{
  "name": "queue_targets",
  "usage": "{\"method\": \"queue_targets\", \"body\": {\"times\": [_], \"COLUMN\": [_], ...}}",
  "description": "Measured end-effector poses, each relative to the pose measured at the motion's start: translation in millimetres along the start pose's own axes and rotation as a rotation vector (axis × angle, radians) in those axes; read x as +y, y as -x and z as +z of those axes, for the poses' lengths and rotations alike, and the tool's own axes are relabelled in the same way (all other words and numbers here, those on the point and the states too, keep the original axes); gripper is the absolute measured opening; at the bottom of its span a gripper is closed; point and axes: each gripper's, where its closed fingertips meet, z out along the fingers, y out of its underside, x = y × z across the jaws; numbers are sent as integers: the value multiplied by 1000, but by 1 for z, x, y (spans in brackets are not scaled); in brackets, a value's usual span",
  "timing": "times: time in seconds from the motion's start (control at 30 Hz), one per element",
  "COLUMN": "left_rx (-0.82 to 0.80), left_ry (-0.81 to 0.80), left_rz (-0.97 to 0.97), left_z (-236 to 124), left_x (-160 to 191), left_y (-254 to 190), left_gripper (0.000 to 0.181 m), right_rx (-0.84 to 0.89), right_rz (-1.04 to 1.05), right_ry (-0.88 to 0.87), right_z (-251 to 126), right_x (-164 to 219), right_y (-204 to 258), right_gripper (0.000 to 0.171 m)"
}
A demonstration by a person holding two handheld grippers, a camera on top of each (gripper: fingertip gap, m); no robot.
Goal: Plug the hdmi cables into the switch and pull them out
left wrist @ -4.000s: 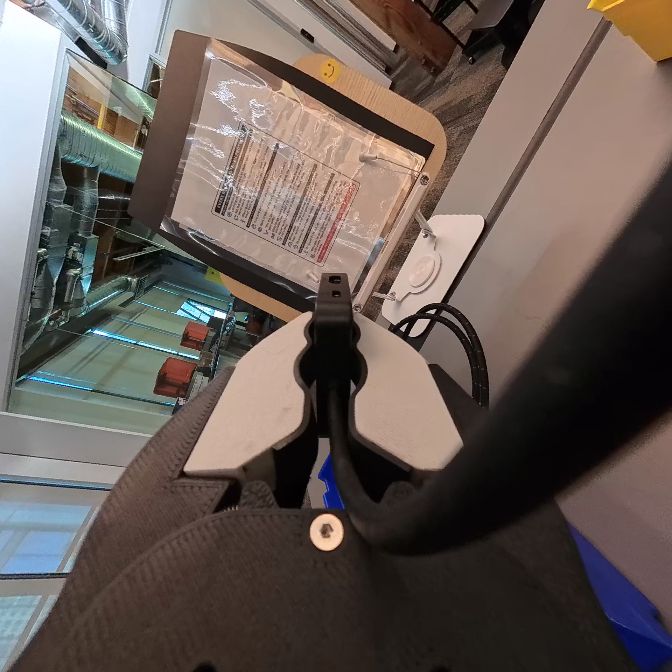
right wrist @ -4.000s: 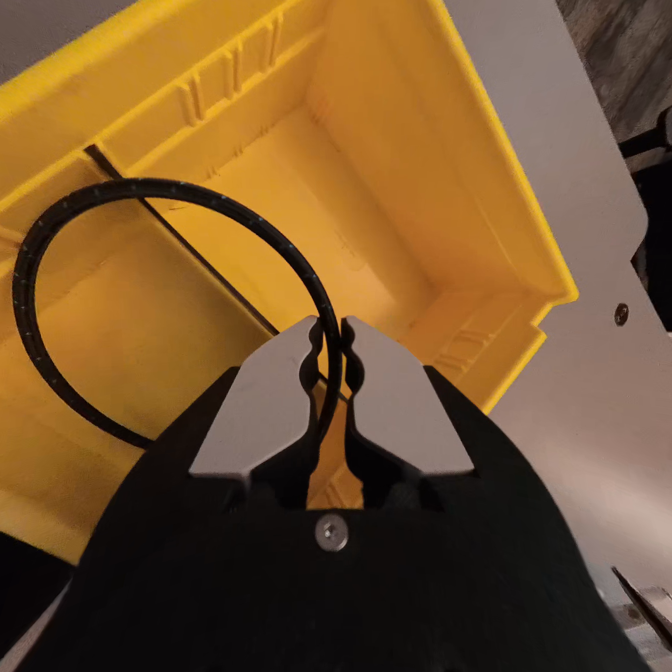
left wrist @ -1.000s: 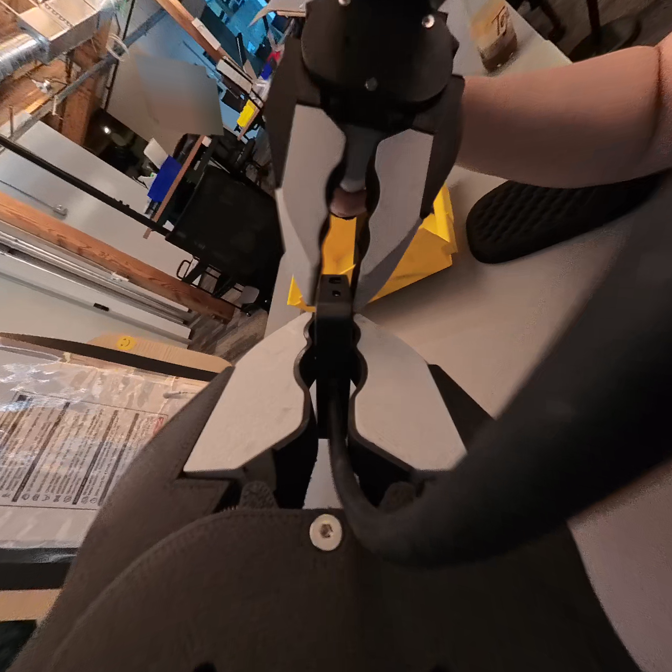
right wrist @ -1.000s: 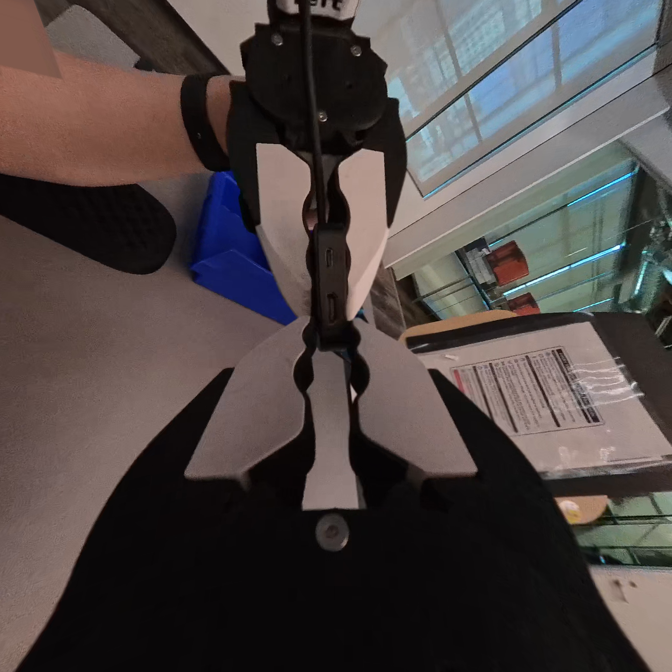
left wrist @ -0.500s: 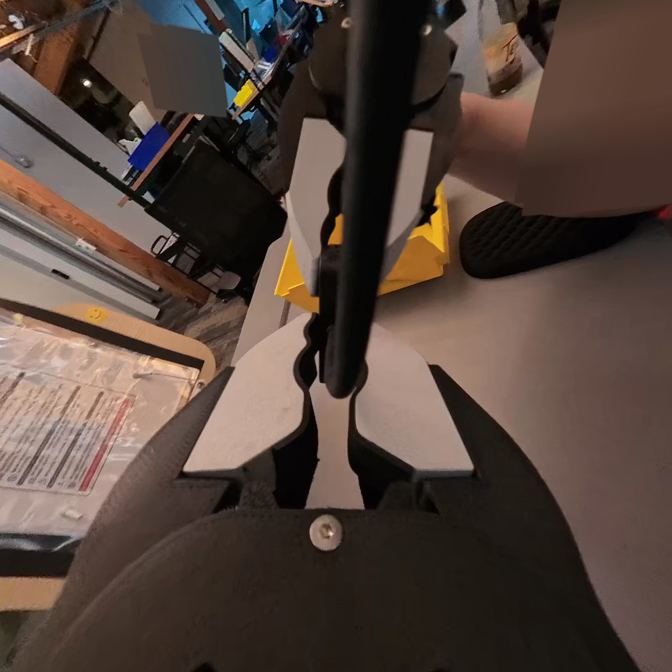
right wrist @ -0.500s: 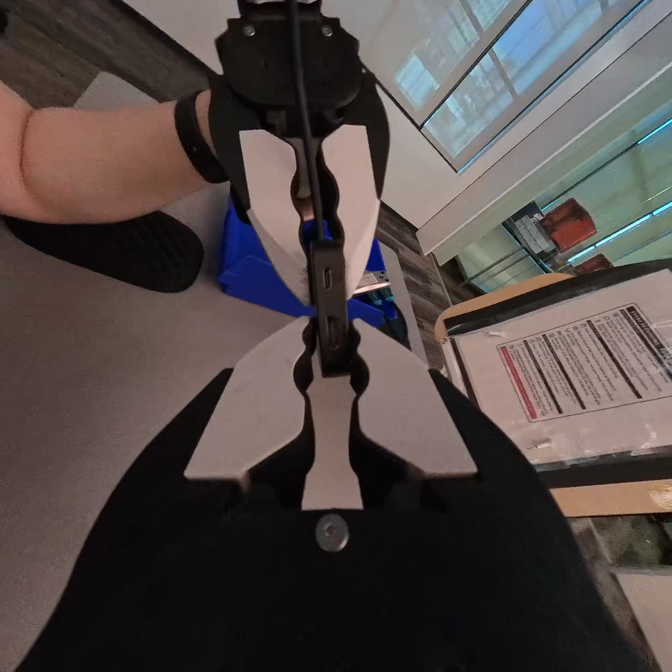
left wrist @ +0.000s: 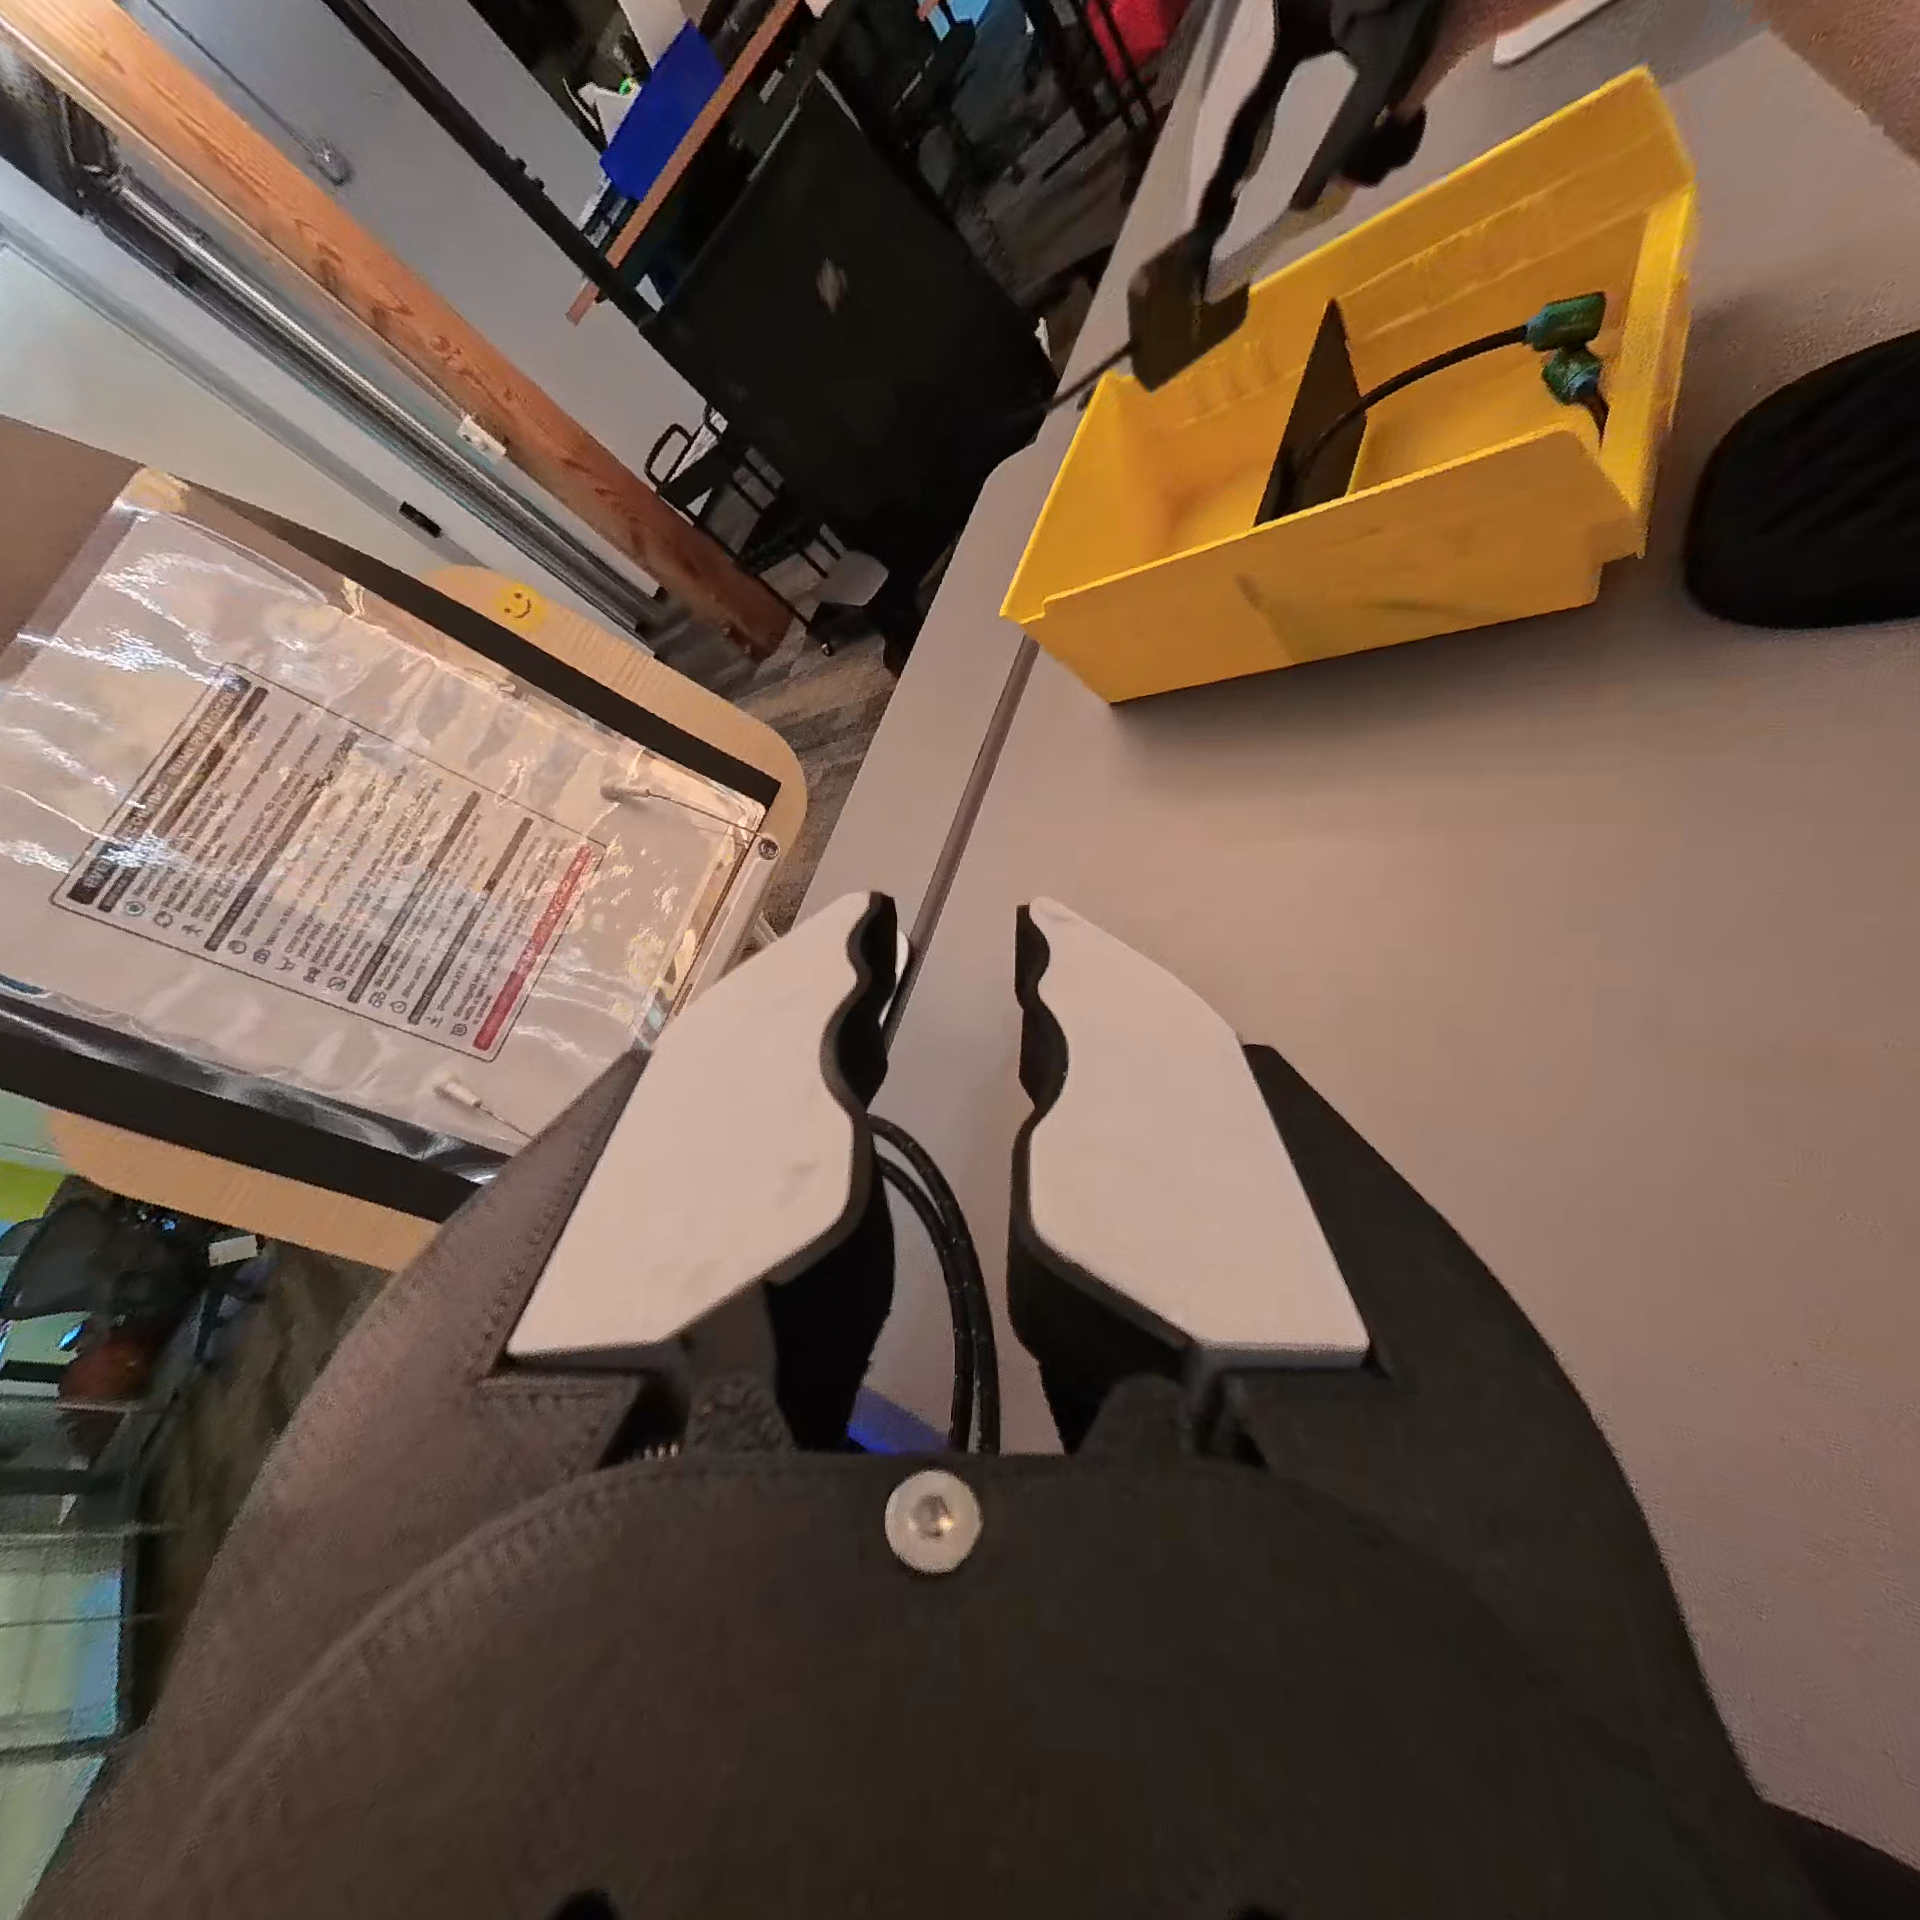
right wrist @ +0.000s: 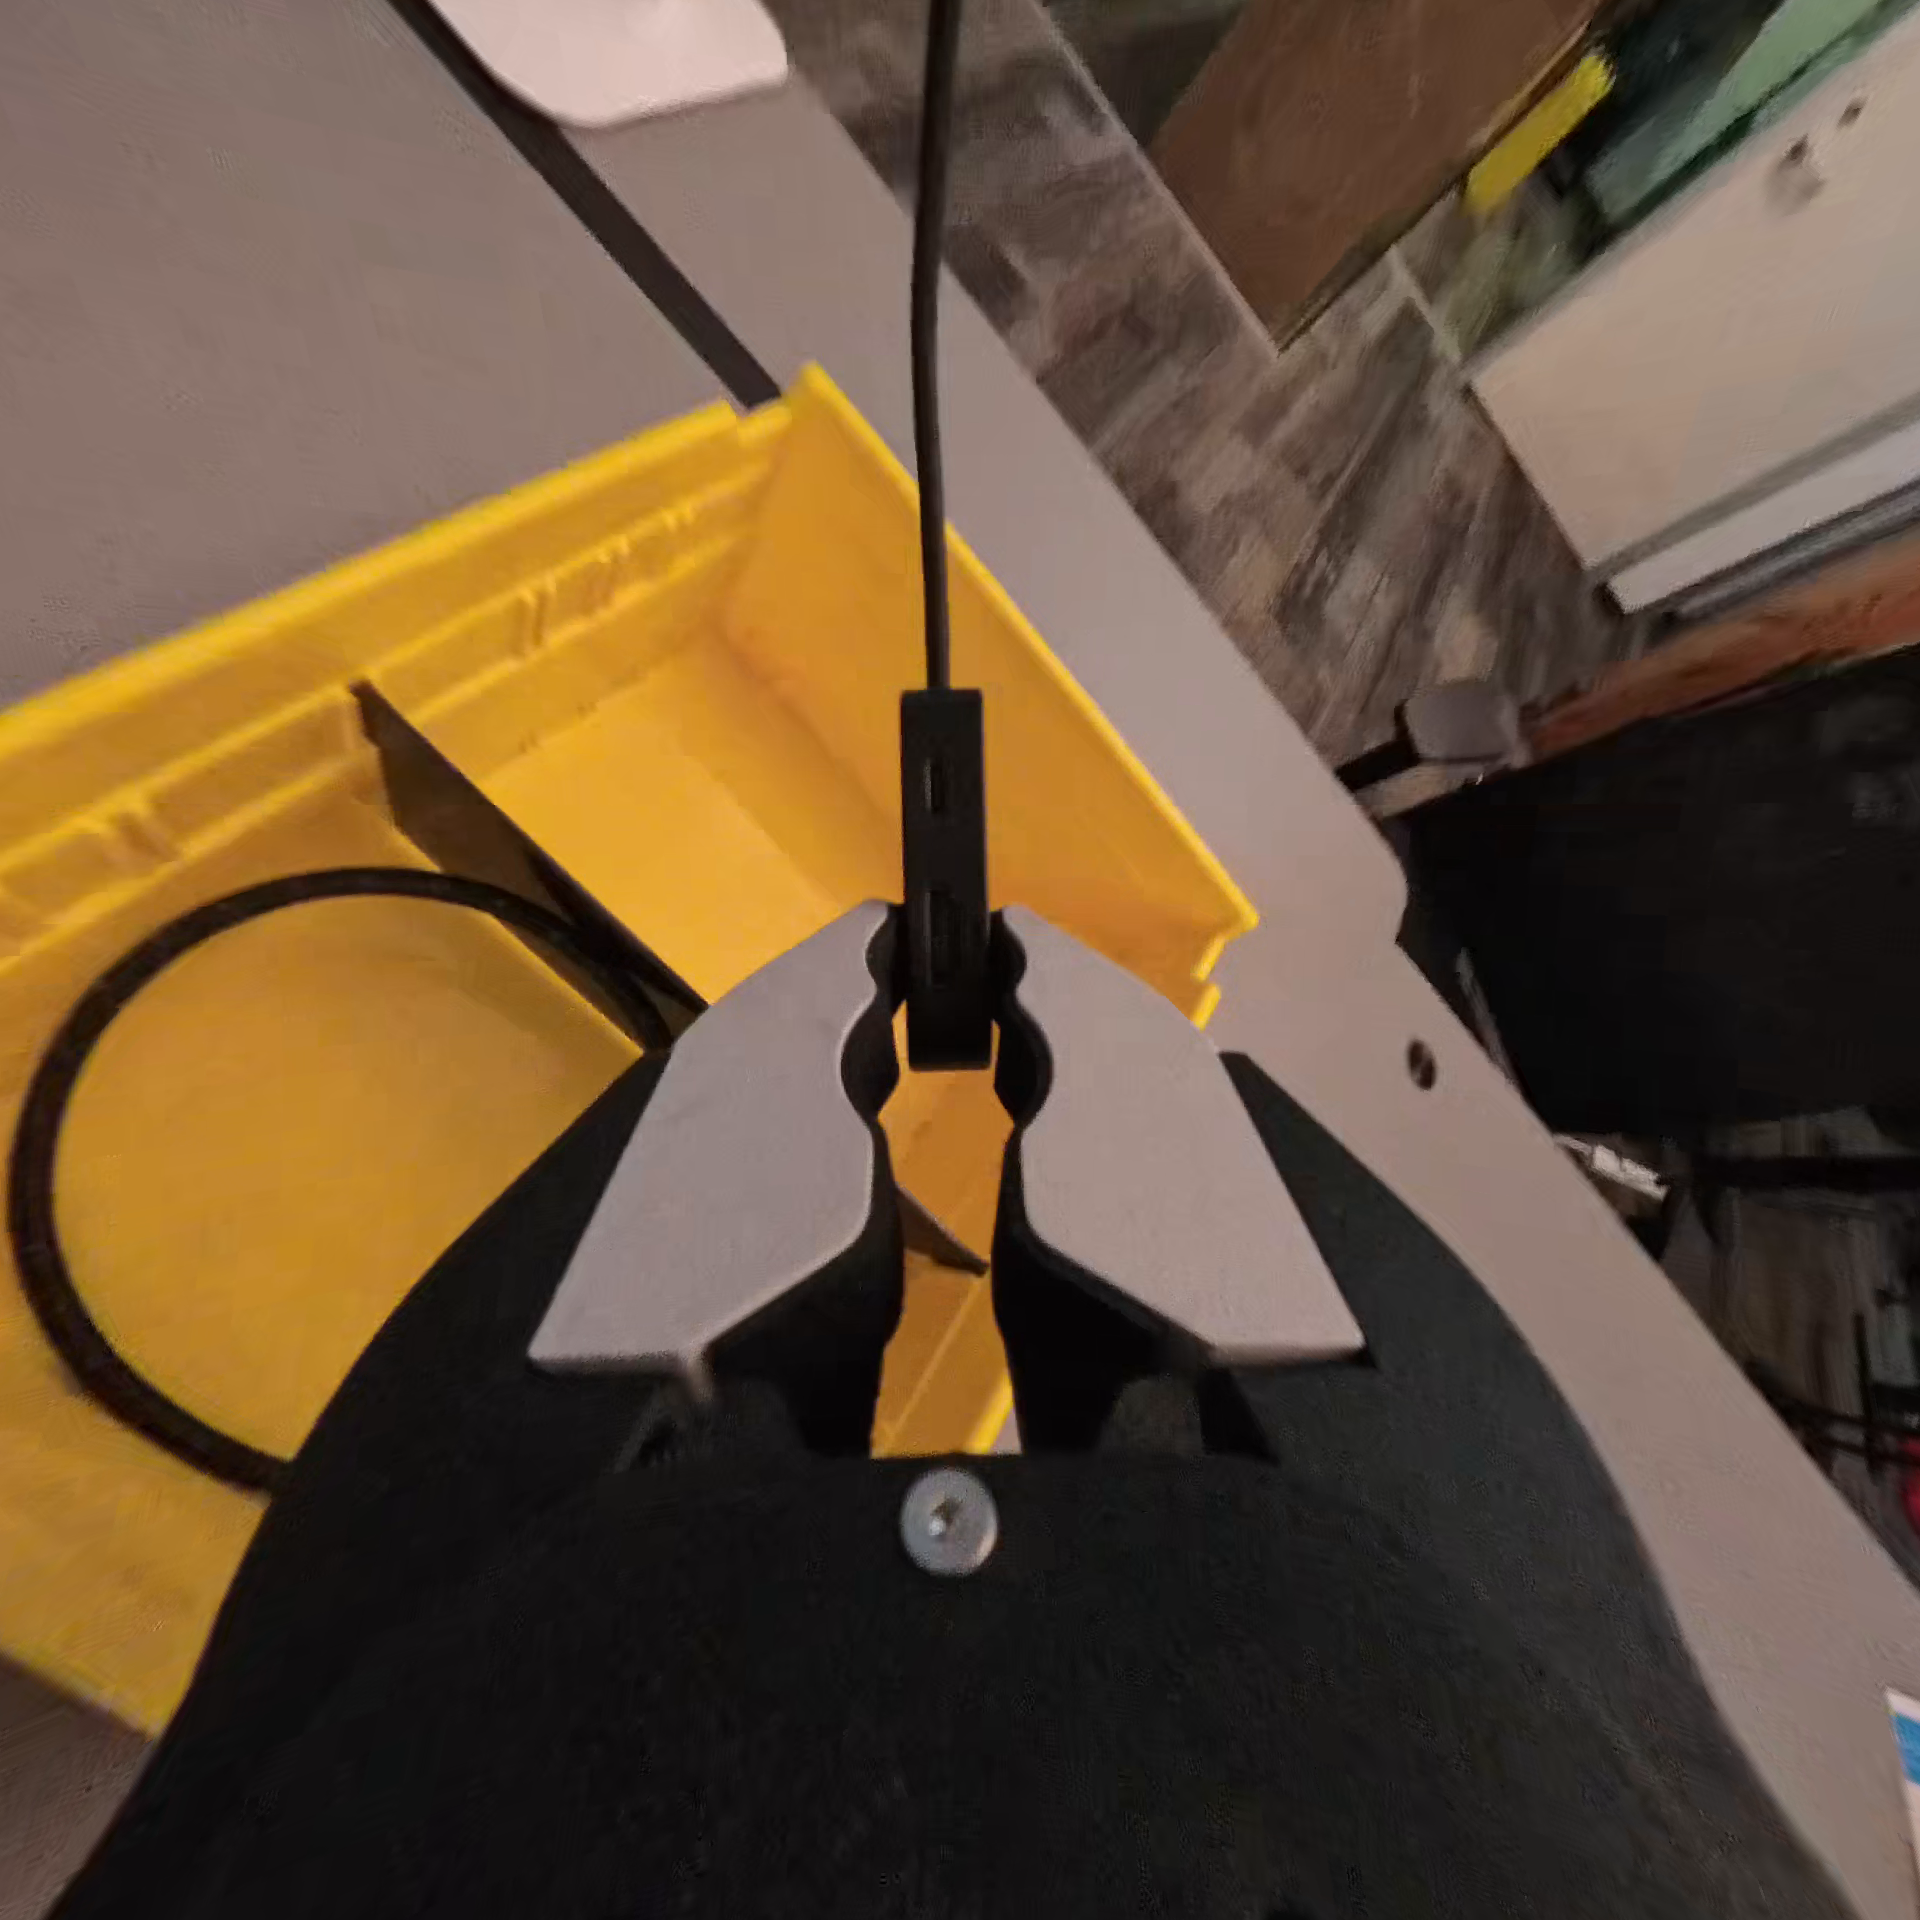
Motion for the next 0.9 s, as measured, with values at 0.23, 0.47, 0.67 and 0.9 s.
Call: {"method": "queue_targets", "body": {"times": [0.23, 0.47, 0.67, 0.9], "left_rx": [1, -87, -252, -242], "left_ry": [33, 78, 190, 446], "left_rz": [7, -52, -237, -444], "left_z": [1, -14, -64, -84], "left_x": [7, 21, 75, 186], "left_y": [1, 24, 68, 76], "left_gripper": [20, 23, 30, 42], "right_rx": [-16, 77, 190, 326], "right_rz": [-41, 46, 117, 113], "right_ry": [406, 344, 173, -88], "right_z": [55, 42, -21, -94], "right_x": [66, 54, 22, -45], "right_y": [7, -9, -36, -43], "right_gripper": [15, 25, 25, 25]}}
